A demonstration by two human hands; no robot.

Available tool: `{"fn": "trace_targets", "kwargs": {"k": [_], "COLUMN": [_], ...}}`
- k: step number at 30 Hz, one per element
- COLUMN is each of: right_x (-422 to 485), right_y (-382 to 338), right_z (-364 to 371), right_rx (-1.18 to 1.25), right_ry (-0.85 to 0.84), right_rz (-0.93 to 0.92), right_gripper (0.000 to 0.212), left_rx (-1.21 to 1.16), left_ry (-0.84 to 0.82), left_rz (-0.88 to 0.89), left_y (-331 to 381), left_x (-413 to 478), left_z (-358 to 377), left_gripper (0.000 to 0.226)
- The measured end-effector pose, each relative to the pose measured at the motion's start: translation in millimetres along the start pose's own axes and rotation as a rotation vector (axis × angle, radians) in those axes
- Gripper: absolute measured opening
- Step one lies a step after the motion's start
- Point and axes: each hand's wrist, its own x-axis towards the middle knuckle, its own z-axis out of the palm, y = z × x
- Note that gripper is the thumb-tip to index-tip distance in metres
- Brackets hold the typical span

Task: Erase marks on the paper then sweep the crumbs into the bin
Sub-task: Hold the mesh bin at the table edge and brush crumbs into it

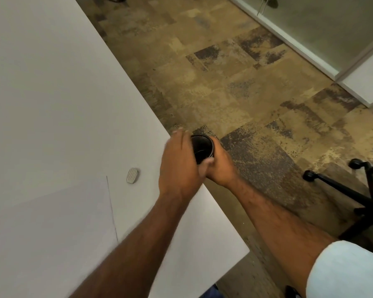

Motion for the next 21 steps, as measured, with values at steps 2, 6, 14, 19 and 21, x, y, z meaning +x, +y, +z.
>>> {"fn": "trace_targets", "kwargs": {"k": [2,6,14,19,21], "right_x": [0,-2,-5,-12,-15], "right_y": [-1,1,2,-13,-14], "right_z": [0,0,-1,-2,-4], "right_rx": [-0.002,-0.034,-0.018,-0.016,-0.045], "right_ry": [0.022,0.023,-0.009,-0.024,-0.023], "right_rz": [0.005,-0.014,0.026,0.041,-0.017], "right_gripper": [0.086,0.091,0.089,0.064,0.05], "left_rx": [0.084,0.13,0.252,0.227,0.188], "left_ry": [-0.047,-0.148,-0.176,-0.218,-0.225], "left_rz": [-0.144,-0.337,-0.247,-0.004,0.107], "left_y": [-1,-1,18,20,26], "left_x": [-34,-79,-30,-7,-6], "left_z": [4,14,32,38,39], "left_gripper": [0.109,0.123,0.113,0.102,0.099]}}
